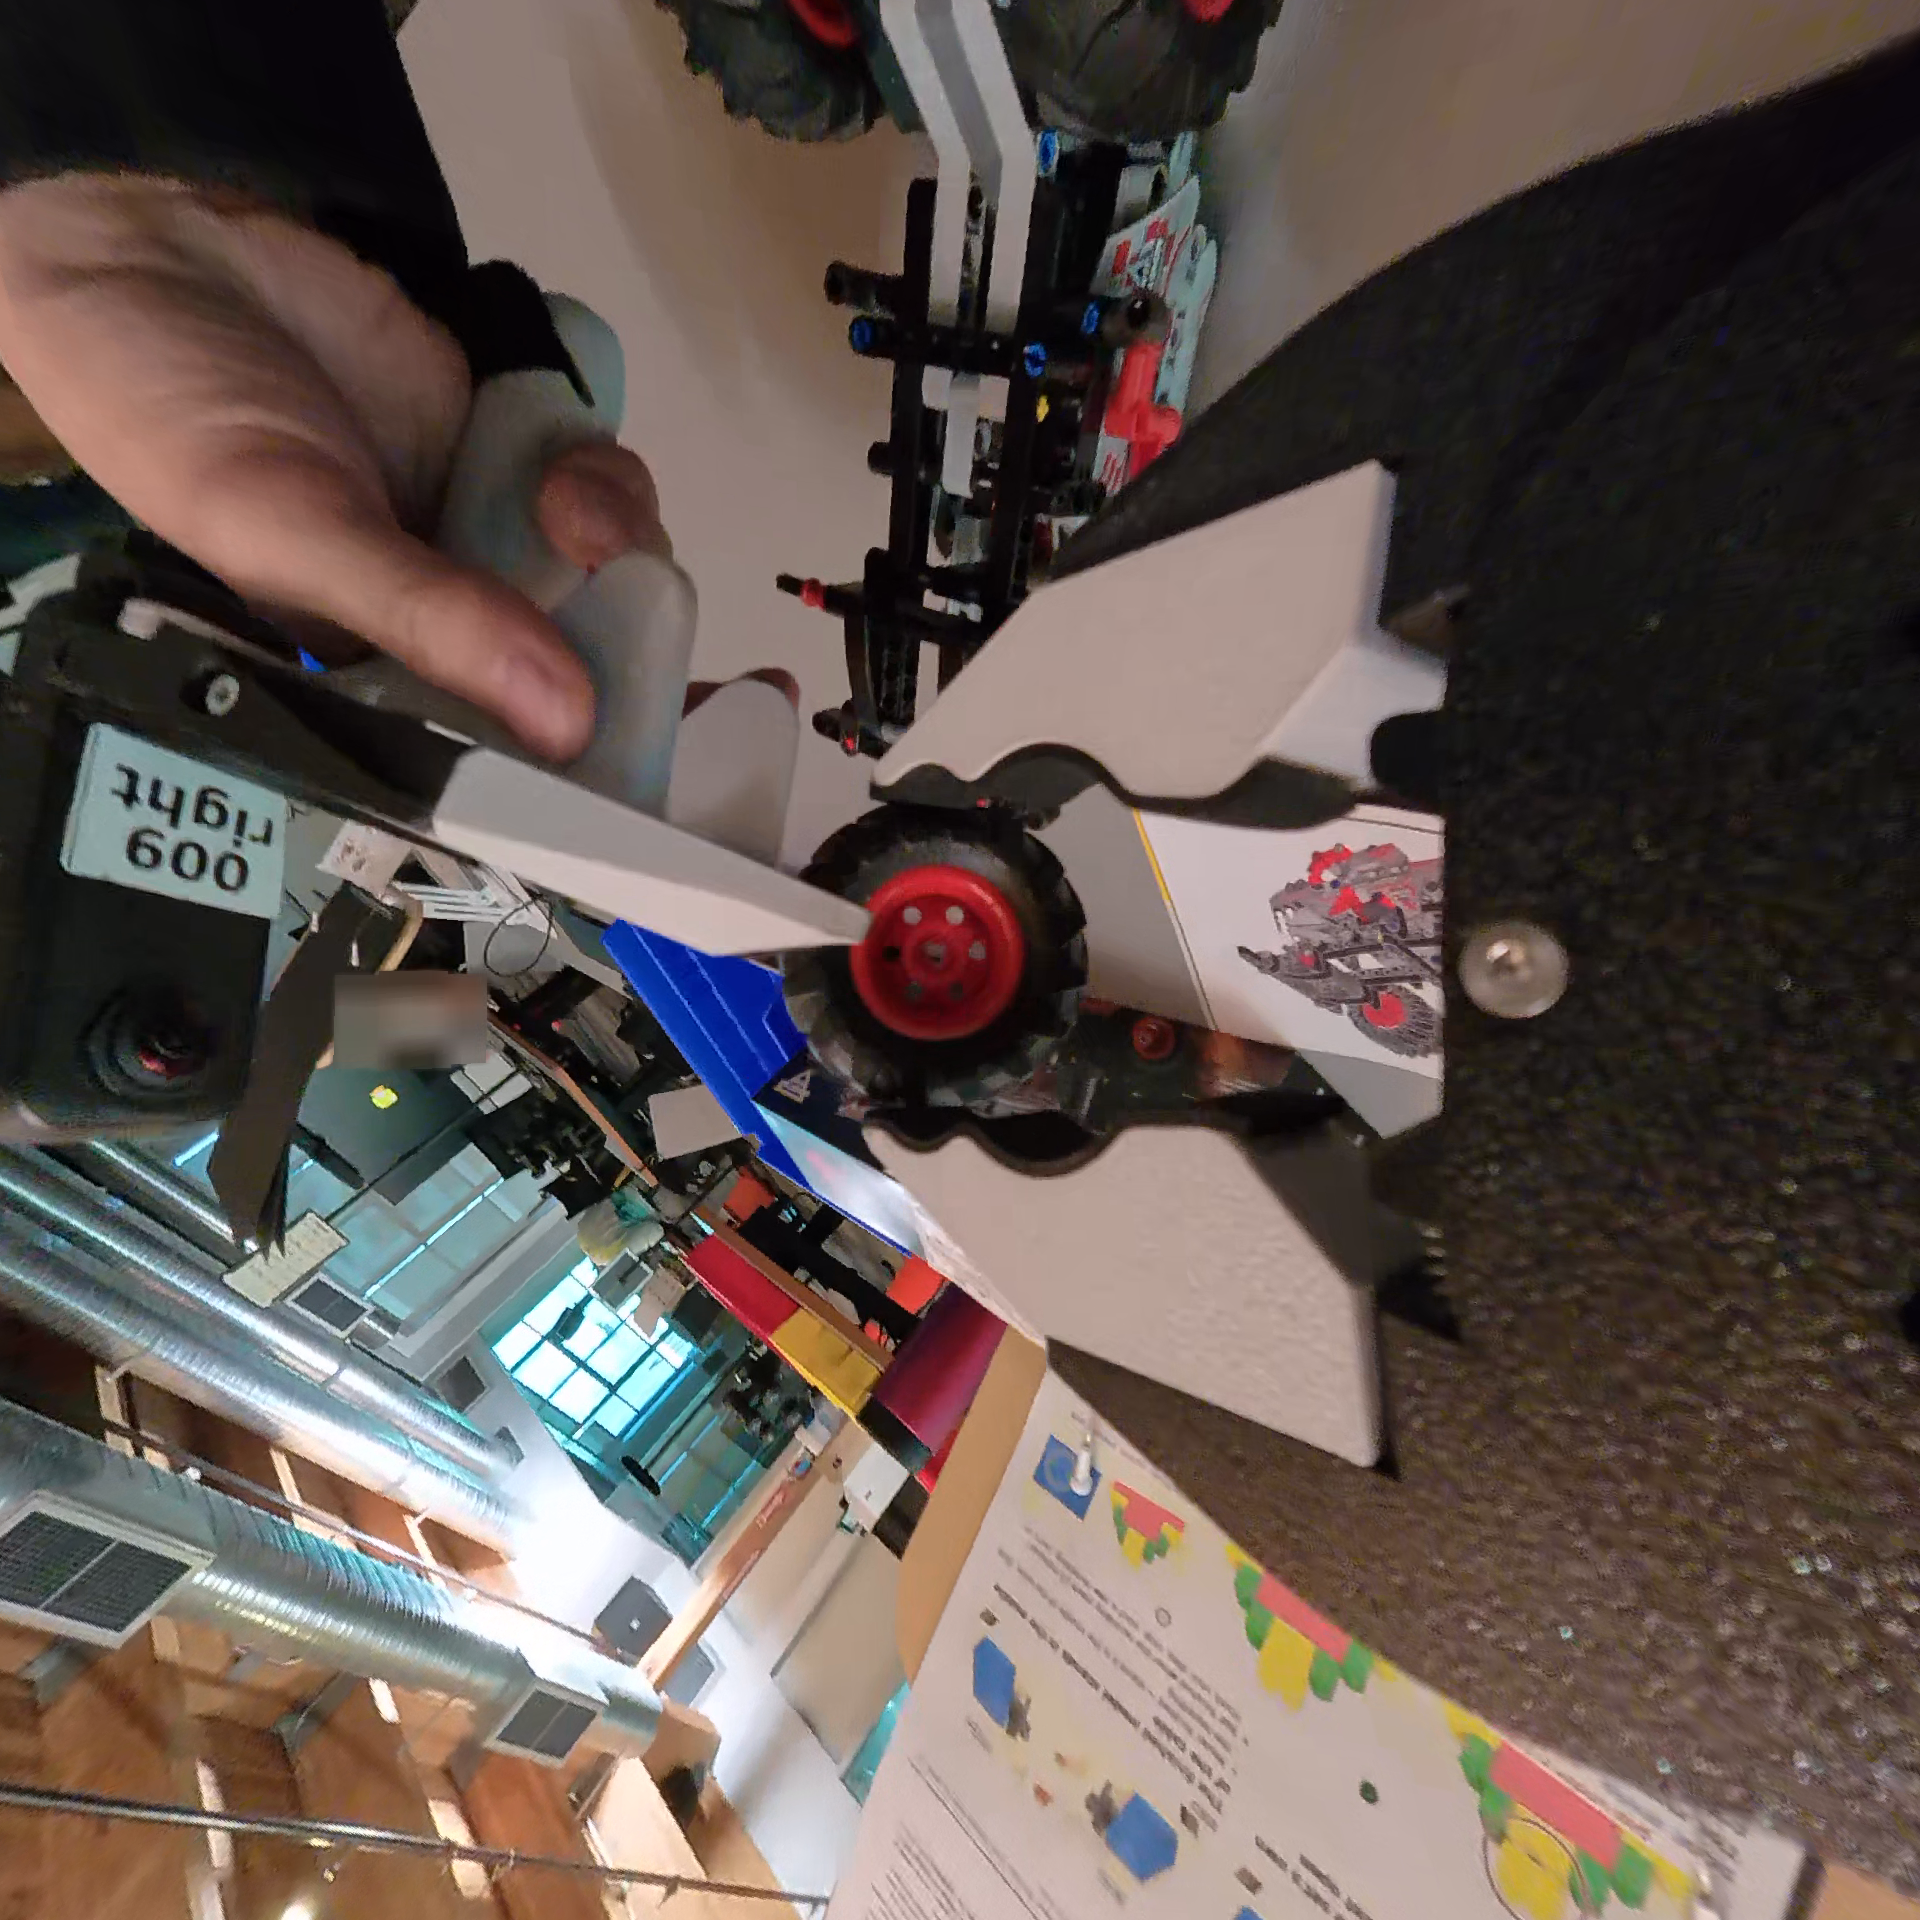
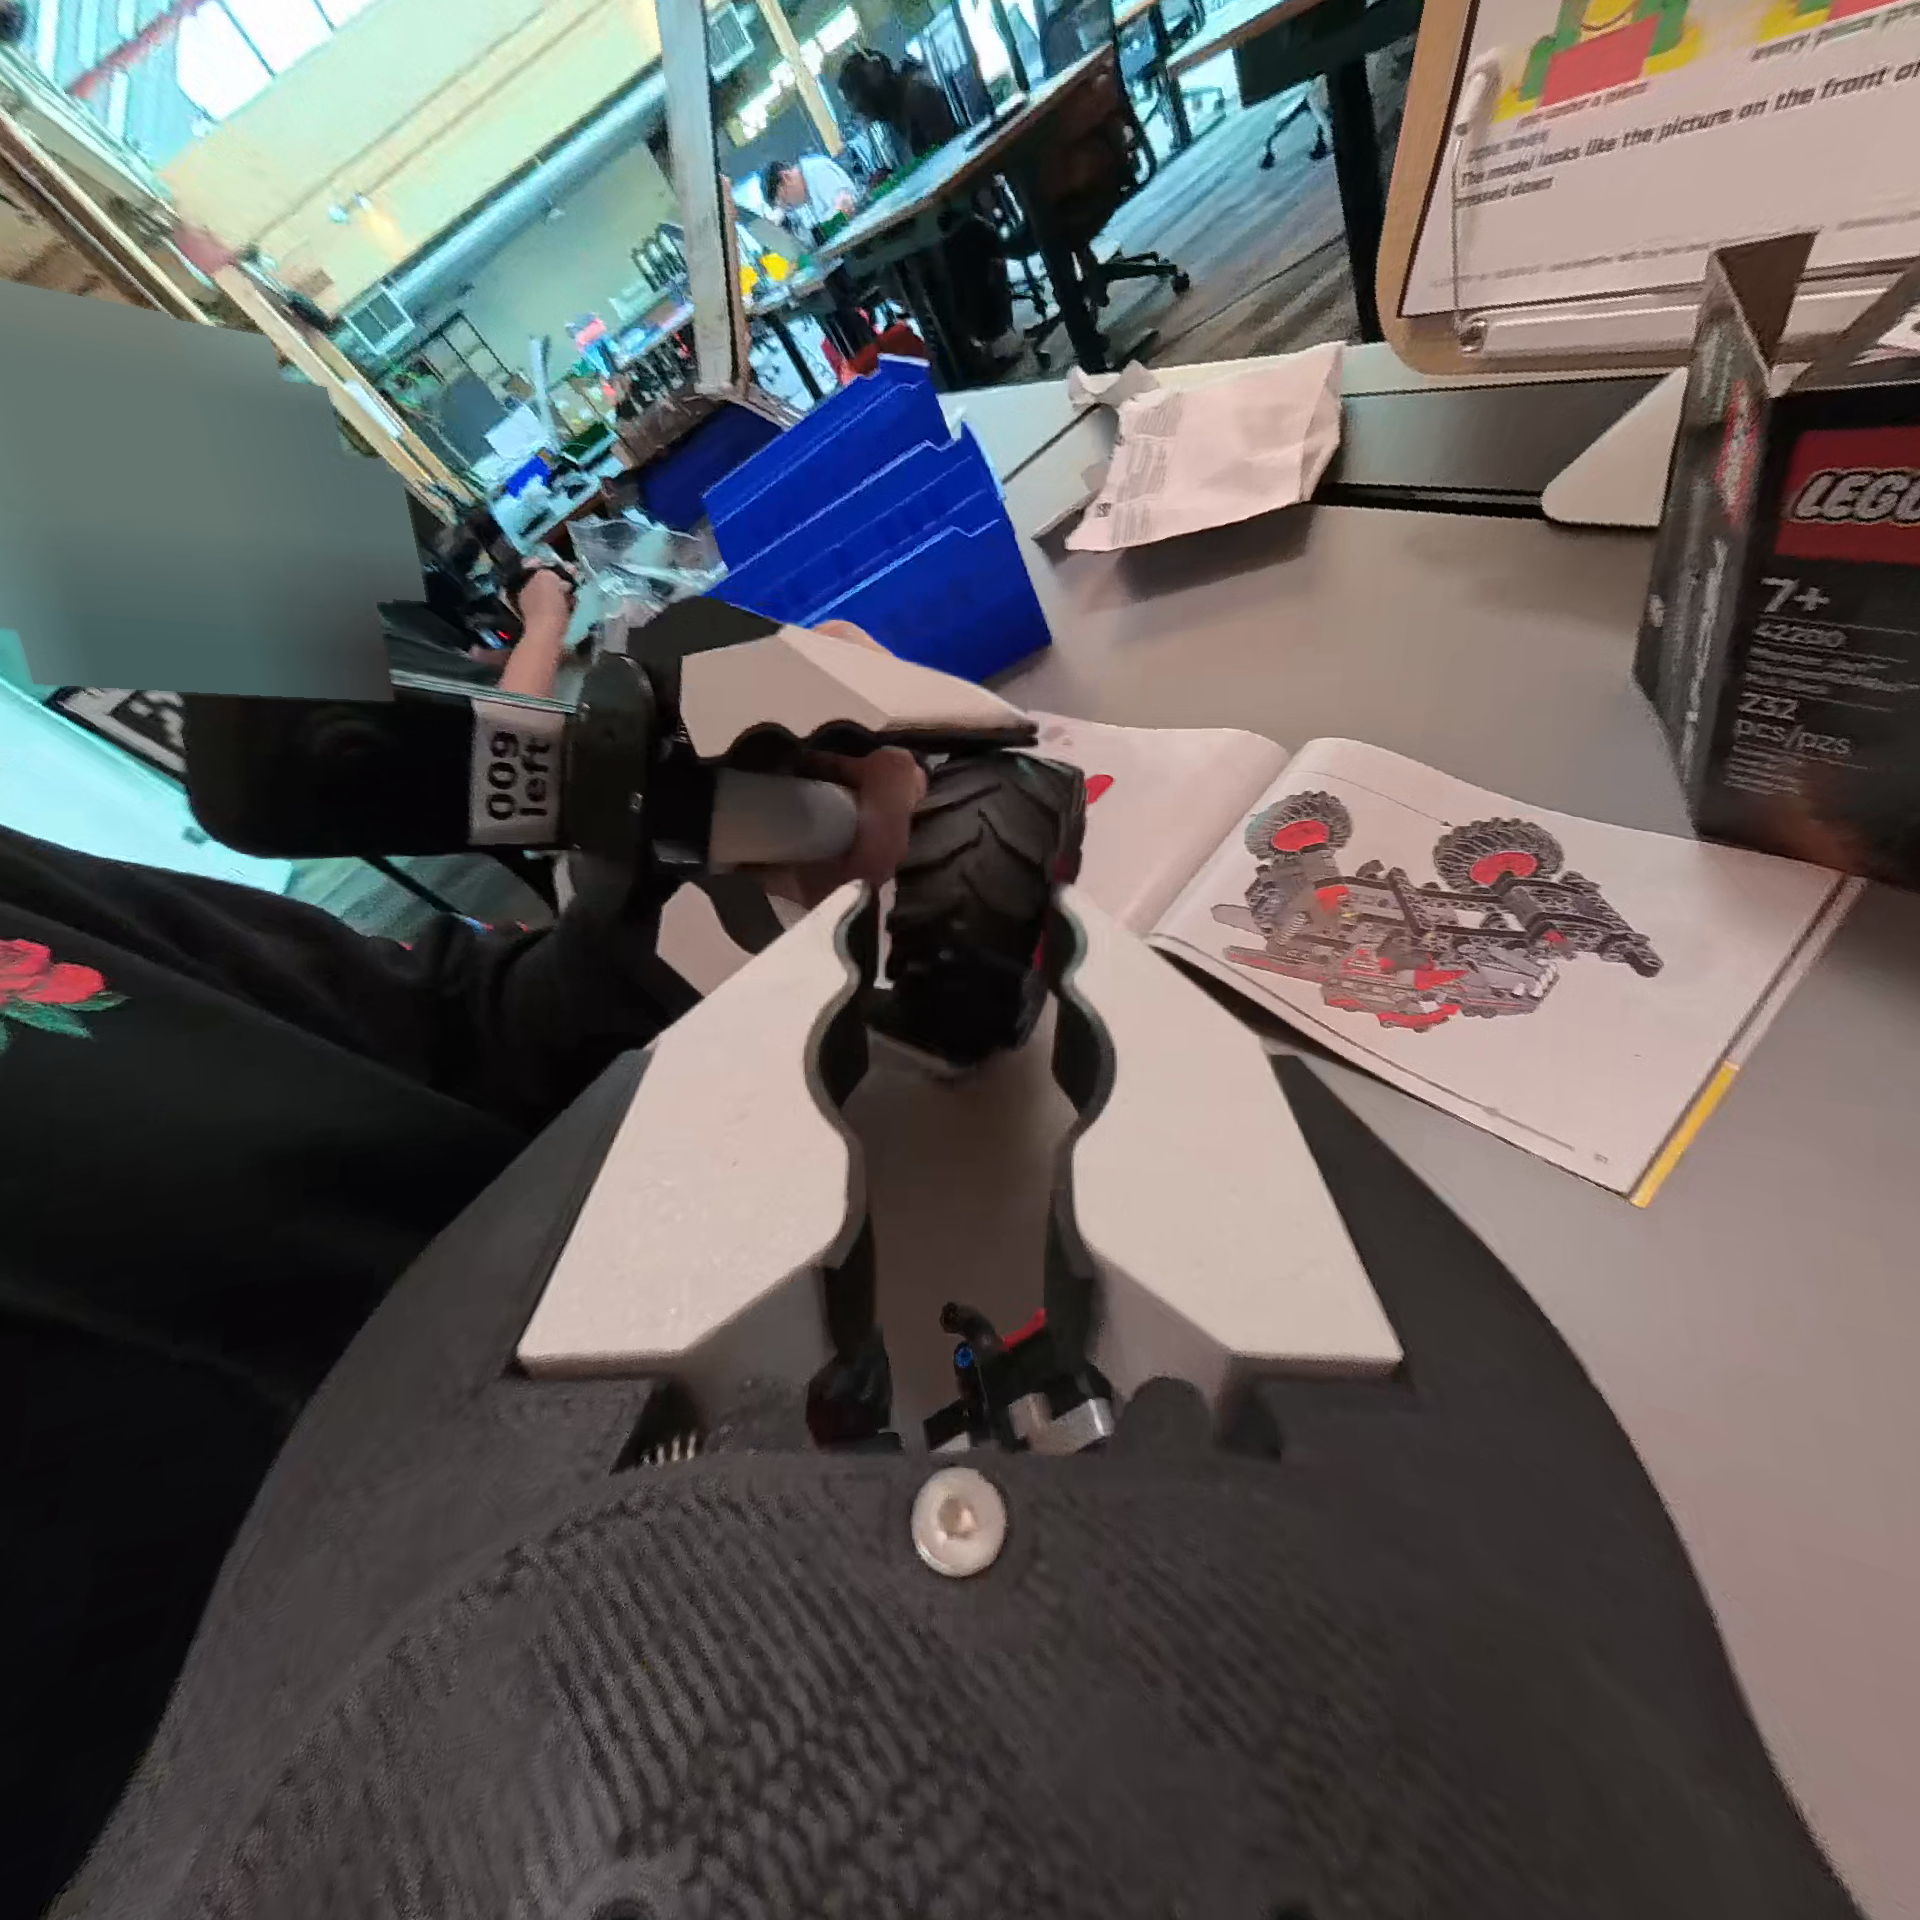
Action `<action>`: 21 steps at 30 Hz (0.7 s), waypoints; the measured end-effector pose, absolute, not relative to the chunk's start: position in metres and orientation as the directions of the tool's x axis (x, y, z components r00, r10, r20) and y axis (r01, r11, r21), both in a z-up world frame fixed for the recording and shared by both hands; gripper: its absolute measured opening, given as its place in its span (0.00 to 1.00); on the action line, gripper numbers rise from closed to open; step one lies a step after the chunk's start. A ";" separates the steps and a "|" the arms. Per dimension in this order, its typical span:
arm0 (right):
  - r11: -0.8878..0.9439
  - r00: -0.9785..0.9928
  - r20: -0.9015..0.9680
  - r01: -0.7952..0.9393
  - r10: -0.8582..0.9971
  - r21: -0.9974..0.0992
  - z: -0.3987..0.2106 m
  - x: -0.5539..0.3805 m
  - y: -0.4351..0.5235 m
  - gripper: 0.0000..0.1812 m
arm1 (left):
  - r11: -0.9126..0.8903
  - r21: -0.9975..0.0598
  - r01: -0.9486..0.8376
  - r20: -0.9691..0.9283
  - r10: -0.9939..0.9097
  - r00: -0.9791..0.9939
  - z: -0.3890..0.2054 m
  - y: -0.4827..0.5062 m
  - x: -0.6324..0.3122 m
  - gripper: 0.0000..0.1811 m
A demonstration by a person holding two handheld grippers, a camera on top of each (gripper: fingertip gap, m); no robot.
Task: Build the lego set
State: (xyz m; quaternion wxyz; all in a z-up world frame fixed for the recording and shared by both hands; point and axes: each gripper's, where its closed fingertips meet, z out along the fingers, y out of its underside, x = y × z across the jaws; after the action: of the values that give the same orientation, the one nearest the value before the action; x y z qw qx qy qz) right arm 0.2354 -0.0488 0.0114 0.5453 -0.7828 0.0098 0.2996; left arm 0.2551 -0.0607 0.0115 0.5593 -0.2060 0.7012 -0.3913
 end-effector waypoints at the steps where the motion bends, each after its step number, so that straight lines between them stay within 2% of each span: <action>1: -0.412 0.837 -0.457 -0.318 0.300 -0.854 0.008 0.237 -0.047 0.15 | 0.615 -0.775 0.146 -0.628 -0.722 -0.290 0.010 -0.061 0.257 0.31; 6: -0.476 0.868 -0.449 -0.309 0.212 -0.823 -0.010 0.247 -0.045 0.15 | 0.711 -0.702 0.039 -0.688 -0.663 -0.297 -0.008 -0.056 0.267 0.31; 11: -0.502 0.896 -0.421 -0.303 0.140 -0.810 -0.018 0.256 -0.043 0.15 | 0.733 -0.677 -0.073 -0.675 -0.657 -0.334 -0.020 -0.052 0.275 0.31; 18: -0.550 0.926 -0.359 -0.241 0.116 -0.800 -0.023 0.264 -0.036 0.15 | 0.684 -0.718 -0.129 -0.602 -0.703 -0.377 -0.029 -0.045 0.284 0.31; 21: -0.548 0.937 -0.284 -0.131 0.205 -0.826 -0.018 0.261 -0.039 0.16 | 0.619 -0.781 -0.084 -0.545 -0.740 -0.394 -0.023 -0.043 0.282 0.31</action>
State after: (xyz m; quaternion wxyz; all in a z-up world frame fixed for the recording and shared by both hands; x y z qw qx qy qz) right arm 0.2608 -0.0388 -0.0177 0.4750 -0.8618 -0.0216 0.1766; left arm 0.2822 -0.0426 -0.0231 0.4796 -0.2706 0.7613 -0.3424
